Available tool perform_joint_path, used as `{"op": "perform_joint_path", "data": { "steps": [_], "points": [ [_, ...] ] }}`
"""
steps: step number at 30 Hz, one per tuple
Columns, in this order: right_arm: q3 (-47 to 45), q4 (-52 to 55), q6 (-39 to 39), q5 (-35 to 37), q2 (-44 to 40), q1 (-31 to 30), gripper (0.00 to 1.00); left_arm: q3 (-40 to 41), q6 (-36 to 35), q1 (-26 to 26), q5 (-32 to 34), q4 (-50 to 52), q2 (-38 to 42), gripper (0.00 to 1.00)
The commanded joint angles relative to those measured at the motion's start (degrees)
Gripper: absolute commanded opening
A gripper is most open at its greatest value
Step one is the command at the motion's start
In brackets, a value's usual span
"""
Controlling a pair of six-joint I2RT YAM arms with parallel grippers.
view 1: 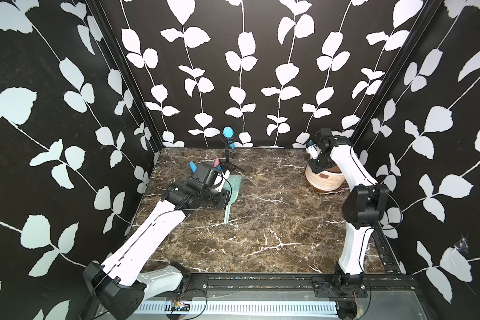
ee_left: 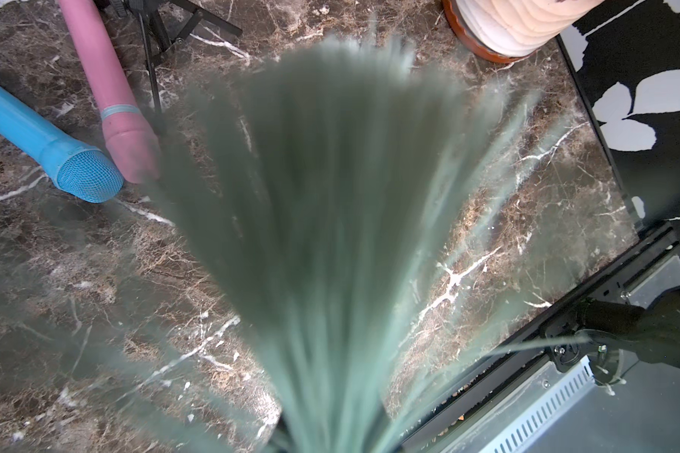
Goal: Scrub the dried mud off the ceramic pot
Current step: Move the pot to the center of the board.
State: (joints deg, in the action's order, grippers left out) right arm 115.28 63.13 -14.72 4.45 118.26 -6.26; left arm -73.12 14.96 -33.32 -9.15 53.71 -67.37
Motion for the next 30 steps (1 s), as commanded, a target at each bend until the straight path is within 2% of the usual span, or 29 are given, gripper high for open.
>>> {"op": "perform_joint_path", "data": {
  "steps": [1, 4, 6, 9, 14, 19, 23, 27, 30],
  "points": [
    [1.66, 0.86, -1.31, -3.14, 0.29, -0.23, 0.35, -0.74, 0.01, 0.01, 0.55, 0.85, 2.41, 0.00],
    [1.29, 0.90, -2.60, -5.45, -0.04, -1.04, 0.30, 0.01, -0.20, 0.00, 0.06, -0.08, 2.82, 0.00],
    [0.55, 1.03, -4.94, -7.19, -0.68, -1.67, 0.20, -0.32, -0.33, 0.01, 0.15, 0.24, 2.52, 0.00],
    [-1.11, 0.53, -8.24, -9.89, -1.84, -3.22, 0.12, -0.39, -0.20, -0.03, -0.16, 0.08, 2.63, 0.00],
    [-7.55, -2.57, -17.11, -12.90, -6.03, -8.46, 0.10, -0.96, -0.29, -0.03, 1.45, 1.20, 3.29, 0.00],
    [-13.63, -4.51, -28.84, -14.84, -10.60, -16.55, 0.06, -2.26, 0.16, 0.50, 8.12, 3.75, 5.47, 0.00],
    [-16.04, -4.76, -34.93, -20.61, -13.82, -22.22, 0.06, -3.96, 1.39, 2.84, 11.61, 6.53, 7.79, 0.00],
    [-15.90, -6.30, -34.47, -26.58, -15.83, -25.53, 0.04, -2.80, 1.97, 6.50, 9.88, 6.01, 11.02, 0.00],
    [-15.60, -6.36, -35.29, -31.21, -16.52, -27.00, 0.02, -3.25, 2.05, 7.13, 10.16, 7.61, 11.81, 0.00]
  ]
}}
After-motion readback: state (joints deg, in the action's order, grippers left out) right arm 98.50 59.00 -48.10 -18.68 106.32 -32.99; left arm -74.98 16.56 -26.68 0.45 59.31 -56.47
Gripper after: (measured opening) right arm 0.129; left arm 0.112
